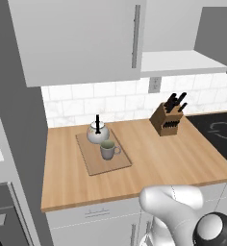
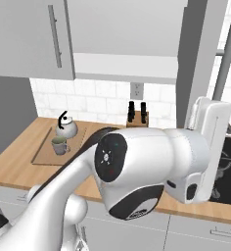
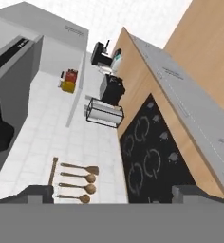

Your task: Pick the kettle from the counter and place it on the tray. Then pick the mug from the cabinet and place it on the tray. Then close the cabinet doors.

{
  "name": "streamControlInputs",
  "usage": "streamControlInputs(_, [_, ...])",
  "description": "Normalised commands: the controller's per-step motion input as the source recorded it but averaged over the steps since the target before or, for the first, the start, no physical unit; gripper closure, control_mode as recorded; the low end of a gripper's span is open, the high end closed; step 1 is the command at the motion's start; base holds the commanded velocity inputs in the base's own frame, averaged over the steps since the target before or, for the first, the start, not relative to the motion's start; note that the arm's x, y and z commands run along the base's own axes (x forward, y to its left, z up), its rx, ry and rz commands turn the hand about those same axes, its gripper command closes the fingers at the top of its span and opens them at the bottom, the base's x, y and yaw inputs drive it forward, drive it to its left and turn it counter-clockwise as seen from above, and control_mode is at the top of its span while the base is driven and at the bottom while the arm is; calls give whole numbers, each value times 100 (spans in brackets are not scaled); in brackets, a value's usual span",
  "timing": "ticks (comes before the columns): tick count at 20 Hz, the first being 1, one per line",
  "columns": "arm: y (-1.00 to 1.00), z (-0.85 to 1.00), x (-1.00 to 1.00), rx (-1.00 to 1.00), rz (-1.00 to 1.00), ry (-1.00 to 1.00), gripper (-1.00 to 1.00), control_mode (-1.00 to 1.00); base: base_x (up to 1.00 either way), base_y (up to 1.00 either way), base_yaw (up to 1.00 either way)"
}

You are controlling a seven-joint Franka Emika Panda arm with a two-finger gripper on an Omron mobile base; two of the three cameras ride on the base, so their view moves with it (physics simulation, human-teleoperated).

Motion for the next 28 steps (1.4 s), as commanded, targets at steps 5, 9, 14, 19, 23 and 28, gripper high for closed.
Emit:
streamControlInputs(5, [-4, 0, 40, 0, 18, 1, -100, -100, 0, 0, 0])
streamControlInputs(9, [0, 0, 38, 0, 20, 4, -100, -100, 0, 0, 0])
streamControlInputs(14, [28, 0, 28, -4, 19, 12, -100, -100, 0, 0, 0])
streamControlInputs(19, [37, 0, 34, -5, 19, 12, -100, -100, 0, 0, 0])
streamControlInputs(23, [44, 0, 30, -6, 19, 11, -100, -100, 0, 0, 0])
streamControlInputs(28, [52, 0, 33, -7, 18, 5, -100, -100, 0, 0, 0])
